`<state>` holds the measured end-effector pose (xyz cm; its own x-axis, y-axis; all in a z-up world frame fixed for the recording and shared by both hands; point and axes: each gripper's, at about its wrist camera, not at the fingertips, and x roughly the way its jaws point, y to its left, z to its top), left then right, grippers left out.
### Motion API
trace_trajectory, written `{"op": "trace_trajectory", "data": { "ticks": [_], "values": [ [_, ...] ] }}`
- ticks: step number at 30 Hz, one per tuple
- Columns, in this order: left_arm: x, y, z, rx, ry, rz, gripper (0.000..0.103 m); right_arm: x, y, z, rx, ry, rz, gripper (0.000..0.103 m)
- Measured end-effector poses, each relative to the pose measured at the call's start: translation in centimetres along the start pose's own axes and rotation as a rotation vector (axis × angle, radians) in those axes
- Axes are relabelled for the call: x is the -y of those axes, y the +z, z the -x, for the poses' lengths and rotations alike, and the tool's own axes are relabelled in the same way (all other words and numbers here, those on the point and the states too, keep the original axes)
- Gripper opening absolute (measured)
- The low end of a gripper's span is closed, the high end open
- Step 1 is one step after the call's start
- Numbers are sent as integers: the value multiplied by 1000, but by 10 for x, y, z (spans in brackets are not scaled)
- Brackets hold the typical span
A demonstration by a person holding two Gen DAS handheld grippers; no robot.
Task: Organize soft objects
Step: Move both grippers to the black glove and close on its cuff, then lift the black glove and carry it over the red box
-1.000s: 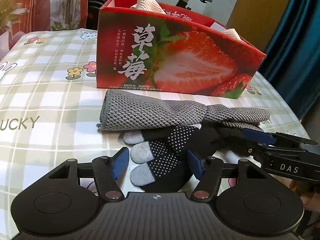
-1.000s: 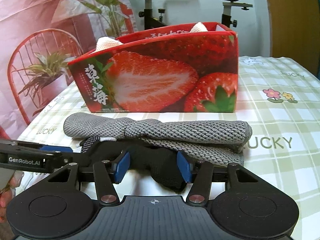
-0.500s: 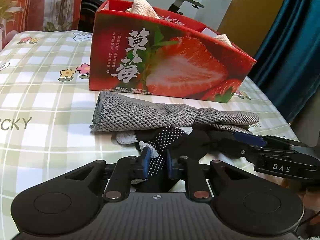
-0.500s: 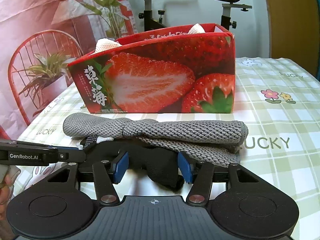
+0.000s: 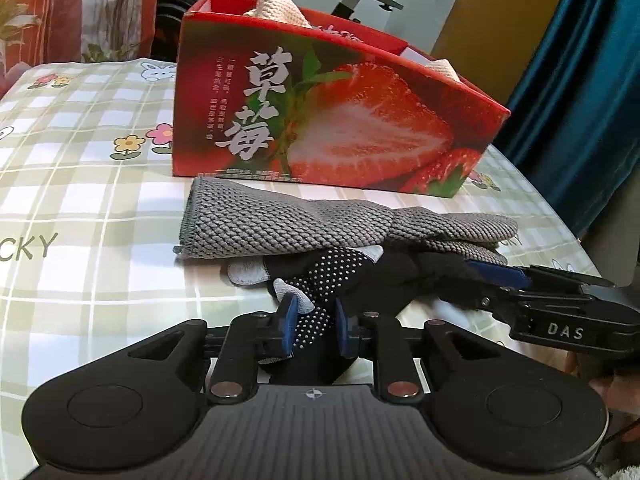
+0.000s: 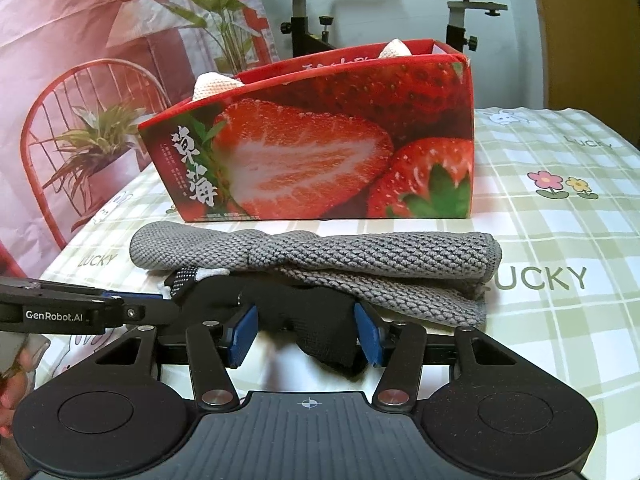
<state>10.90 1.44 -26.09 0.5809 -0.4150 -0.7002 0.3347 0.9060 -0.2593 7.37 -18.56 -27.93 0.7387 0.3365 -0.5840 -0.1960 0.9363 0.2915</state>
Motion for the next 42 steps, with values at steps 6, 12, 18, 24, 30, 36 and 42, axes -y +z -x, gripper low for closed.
{"op": "trace_trajectory", "data": {
  "ticks": [6, 12, 18, 24, 30, 36, 42],
  "values": [
    [5, 3, 10, 62, -34, -33, 3, -2, 3, 6, 20, 46, 8, 17],
    [3, 6, 23, 124, -28, -20, 3, -7, 7, 14, 59, 74, 24, 16],
    [0, 7, 20, 107, -2, 4, 4, -7, 6, 10, 30, 70, 21, 16],
    [-1, 8, 16, 99, 51, 10, 55, -7, 2, 7, 7, 62, 23, 16],
    [10, 17, 0, 91, 30, -52, 46, -6, 1, 6, -2, 58, 31, 16],
    [-19, 16, 7, 106, 84, 109, 17, -5, 1, 5, -4, 59, 29, 17],
    [-43, 8, 24, 114, 116, 222, 17, -4, 1, 4, -7, 57, 25, 17]
  ]
}}
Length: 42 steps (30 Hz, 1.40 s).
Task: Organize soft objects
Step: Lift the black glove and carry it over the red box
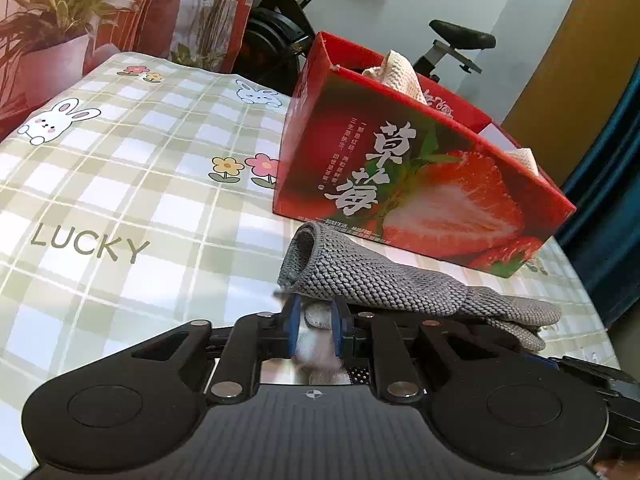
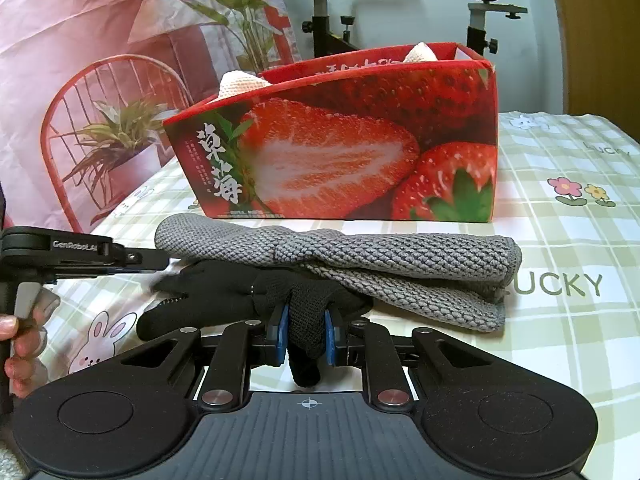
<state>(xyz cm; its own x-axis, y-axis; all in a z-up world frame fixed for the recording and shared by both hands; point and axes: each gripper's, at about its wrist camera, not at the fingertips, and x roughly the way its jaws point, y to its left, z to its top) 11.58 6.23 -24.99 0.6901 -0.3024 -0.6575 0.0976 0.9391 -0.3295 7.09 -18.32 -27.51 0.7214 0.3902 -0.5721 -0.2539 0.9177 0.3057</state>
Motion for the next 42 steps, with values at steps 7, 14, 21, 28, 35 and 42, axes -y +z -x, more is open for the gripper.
{"op": "trace_trajectory", "data": {
  "ticks": [7, 14, 21, 28, 35, 42],
  "values": [
    [26, -6, -2, -41, -125, -106, 66, 0, 0, 0, -1, 1, 0, 17],
    [41, -18, -17, -87, -95, -225, 66, 1, 0, 0, -1, 2, -2, 16],
    [59, -31, -18, -67, -29, -414, 67, 1, -1, -1, -4, 1, -1, 17],
    [51, -28, -16, -55, -62, -374, 35, 0, -1, -2, -6, 5, 1, 17],
    [50, -24, -9, -41, -102, -352, 19, -3, 0, 0, 6, 11, 5, 17],
    [57, -12, 17, 70, -123, -358, 19, -11, 18, 17, 83, 21, 46, 16]
  ]
}}
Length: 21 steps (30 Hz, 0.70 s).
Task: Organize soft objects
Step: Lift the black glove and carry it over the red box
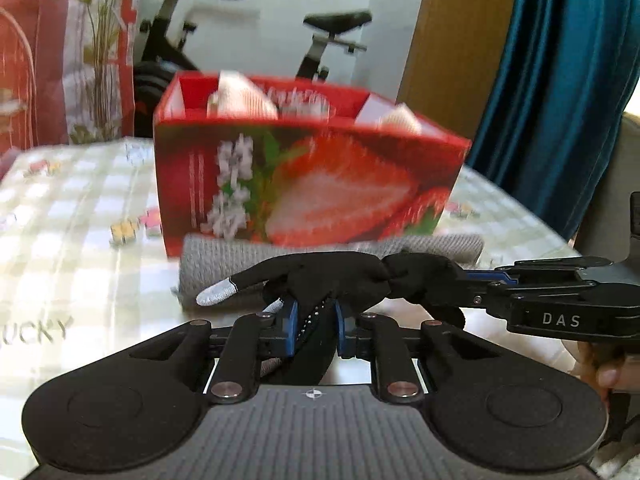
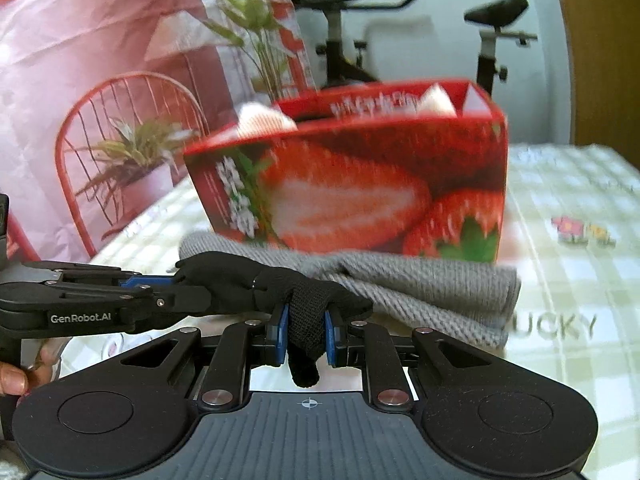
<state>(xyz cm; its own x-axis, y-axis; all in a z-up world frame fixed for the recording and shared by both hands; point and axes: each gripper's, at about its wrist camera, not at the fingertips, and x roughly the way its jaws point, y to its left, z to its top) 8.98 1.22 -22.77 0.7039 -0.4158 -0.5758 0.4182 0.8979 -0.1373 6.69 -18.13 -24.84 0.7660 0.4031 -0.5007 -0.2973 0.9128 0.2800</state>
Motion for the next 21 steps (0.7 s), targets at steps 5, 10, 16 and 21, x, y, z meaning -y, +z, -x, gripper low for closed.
{"op": "trace_trajectory", "data": {
  "ticks": [5, 10, 16, 21],
  "values": [
    [2, 21, 18, 91, 17, -16, 19, -5, 27, 11, 74, 26, 34, 16],
    [2, 51, 24, 153, 22, -21, 19, -8, 61, 13, 129, 37, 82, 17],
    [2, 84, 20, 184, 26, -45, 19, -7, 95, 10, 171, 42, 123, 16],
    [-5, 104, 11, 184, 33, -57, 19, 0, 119, -2, 180, 38, 154, 16]
  ]
}}
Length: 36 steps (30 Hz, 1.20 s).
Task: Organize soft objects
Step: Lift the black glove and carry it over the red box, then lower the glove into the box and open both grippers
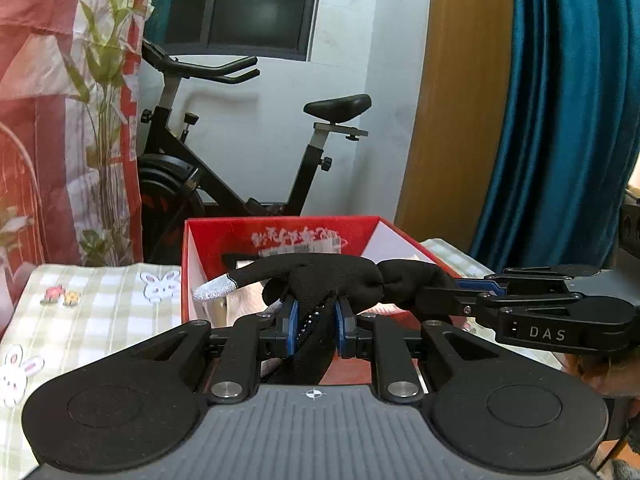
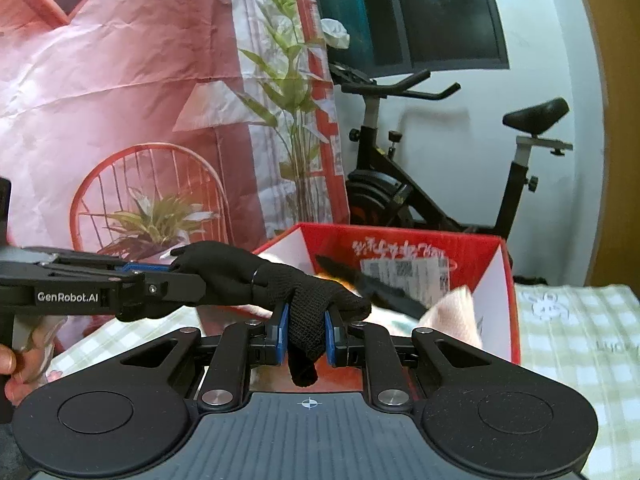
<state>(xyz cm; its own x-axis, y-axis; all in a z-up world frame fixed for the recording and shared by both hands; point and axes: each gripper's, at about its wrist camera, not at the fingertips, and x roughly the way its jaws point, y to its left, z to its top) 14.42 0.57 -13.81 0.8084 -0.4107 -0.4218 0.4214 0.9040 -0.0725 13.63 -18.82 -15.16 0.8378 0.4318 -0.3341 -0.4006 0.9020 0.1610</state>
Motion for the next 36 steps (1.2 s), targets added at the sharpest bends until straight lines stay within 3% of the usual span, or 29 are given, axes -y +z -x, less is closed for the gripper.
{"op": "trace_trajectory", "data": {
  "ticks": [12, 17, 22, 27, 29, 31, 34, 36],
  "values": [
    [-32, 51, -84, -83, 15, 30, 20, 41, 40, -73, -60, -46, 9, 16],
    [-45, 61, -121, -138, 32, 87, 20, 56, 46, -109, -123, -69, 4, 16],
    [-44, 67, -144, -153, 39, 70, 21, 72, 46, -135, -175, -97, -34, 16],
    [-45, 62, -153, -164, 49, 67, 58, 86, 37, -152, -229, -142, -81, 16],
    [-46, 61, -156, -174, 45, 60, 59, 84, 38, -155, -234, -156, -79, 20],
    [-46, 60, -154, -182, 50, 52, 60, 81, 38, -158, -246, -183, -67, 32],
    [-49, 60, -146, -170, 63, 61, 72, 78, 39, -156, -244, -215, -64, 50],
    [-50, 60, -140, -164, 73, 64, 77, 74, 39, -153, -235, -229, -60, 57]
  ]
}}
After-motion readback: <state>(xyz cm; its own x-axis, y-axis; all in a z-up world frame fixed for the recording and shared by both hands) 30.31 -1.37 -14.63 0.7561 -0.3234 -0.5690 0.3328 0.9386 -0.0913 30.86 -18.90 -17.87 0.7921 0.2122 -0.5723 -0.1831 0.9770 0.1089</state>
